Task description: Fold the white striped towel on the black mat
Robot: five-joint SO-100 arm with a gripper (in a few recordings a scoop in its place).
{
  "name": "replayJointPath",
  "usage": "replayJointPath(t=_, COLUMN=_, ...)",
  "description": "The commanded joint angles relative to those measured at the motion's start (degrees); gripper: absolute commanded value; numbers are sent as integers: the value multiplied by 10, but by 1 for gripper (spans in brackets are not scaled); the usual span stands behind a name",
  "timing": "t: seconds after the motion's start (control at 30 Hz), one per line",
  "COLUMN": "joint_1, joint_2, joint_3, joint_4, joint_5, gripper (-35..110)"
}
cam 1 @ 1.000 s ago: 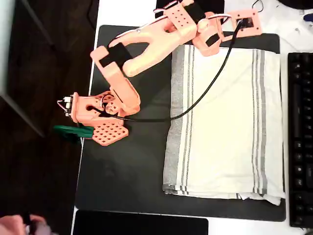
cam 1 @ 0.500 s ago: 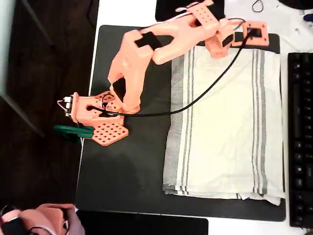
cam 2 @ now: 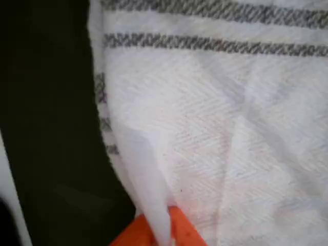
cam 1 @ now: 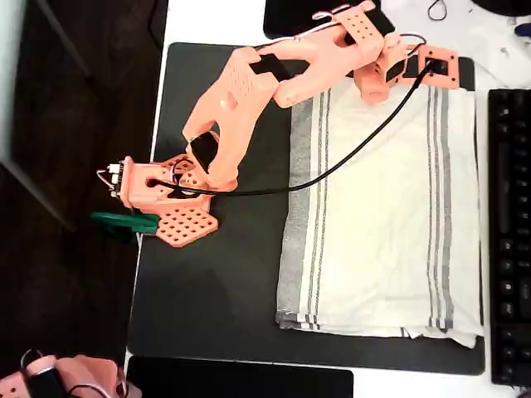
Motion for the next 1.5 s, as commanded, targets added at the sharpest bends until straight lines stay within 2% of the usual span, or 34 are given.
replayJointPath(t=0.0, joint_1=7, joint_2=14, joint_3=-12, joint_4=14, joint_5=2, gripper=0)
replayJointPath(t=0.33, joint_1=-19, joint_2=116, joint_3=-64, joint_4=94, joint_5=8, gripper=0)
replayJointPath(t=0.6, joint_1=37, joint_2=205, joint_3=-90, joint_4=209, joint_5=-12, gripper=0)
replayJointPath(t=0.87, joint_1=186, joint_2=337, joint_3=-50, joint_4=297, joint_5=-113, gripper=0)
replayJointPath(t=1.07, joint_1=352, joint_2=408, joint_3=-3, joint_4=325, joint_5=-245, gripper=0)
replayJointPath(t=1.27, joint_1=509, joint_2=384, joint_3=12, joint_4=297, joint_5=-377, gripper=0)
replayJointPath(t=1.47, joint_1=606, joint_2=303, joint_3=4, joint_4=214, joint_5=-454, gripper=0)
